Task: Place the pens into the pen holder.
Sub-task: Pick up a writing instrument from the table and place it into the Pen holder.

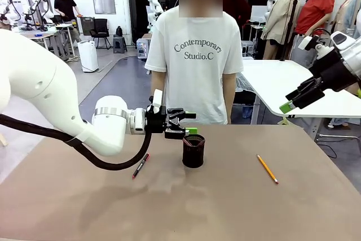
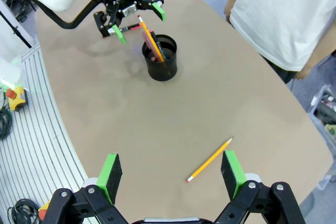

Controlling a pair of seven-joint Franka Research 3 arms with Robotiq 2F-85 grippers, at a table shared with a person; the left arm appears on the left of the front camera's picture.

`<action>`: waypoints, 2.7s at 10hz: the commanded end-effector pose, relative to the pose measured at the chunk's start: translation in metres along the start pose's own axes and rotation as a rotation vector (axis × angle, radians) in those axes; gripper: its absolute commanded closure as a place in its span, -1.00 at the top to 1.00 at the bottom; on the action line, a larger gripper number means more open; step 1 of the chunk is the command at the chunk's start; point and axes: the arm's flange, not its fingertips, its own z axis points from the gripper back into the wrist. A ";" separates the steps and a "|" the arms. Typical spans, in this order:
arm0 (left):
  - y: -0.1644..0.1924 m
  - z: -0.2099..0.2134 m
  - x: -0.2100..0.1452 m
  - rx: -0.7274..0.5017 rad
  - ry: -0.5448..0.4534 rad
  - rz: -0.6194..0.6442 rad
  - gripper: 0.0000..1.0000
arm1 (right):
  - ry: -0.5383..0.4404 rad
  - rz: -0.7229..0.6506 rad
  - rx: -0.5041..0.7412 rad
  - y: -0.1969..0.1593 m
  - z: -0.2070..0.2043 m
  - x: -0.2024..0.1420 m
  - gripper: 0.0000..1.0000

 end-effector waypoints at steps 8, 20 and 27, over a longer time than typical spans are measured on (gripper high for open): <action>-0.011 0.027 0.029 -0.054 0.150 0.018 0.87 | -0.015 0.005 0.008 -0.001 0.000 0.001 1.00; -0.029 0.070 0.142 0.158 1.038 0.288 0.87 | -0.015 0.005 0.008 -0.001 0.000 0.001 1.00; -0.004 0.057 0.074 0.358 1.305 0.423 0.87 | -0.015 0.005 0.008 -0.001 0.000 0.001 1.00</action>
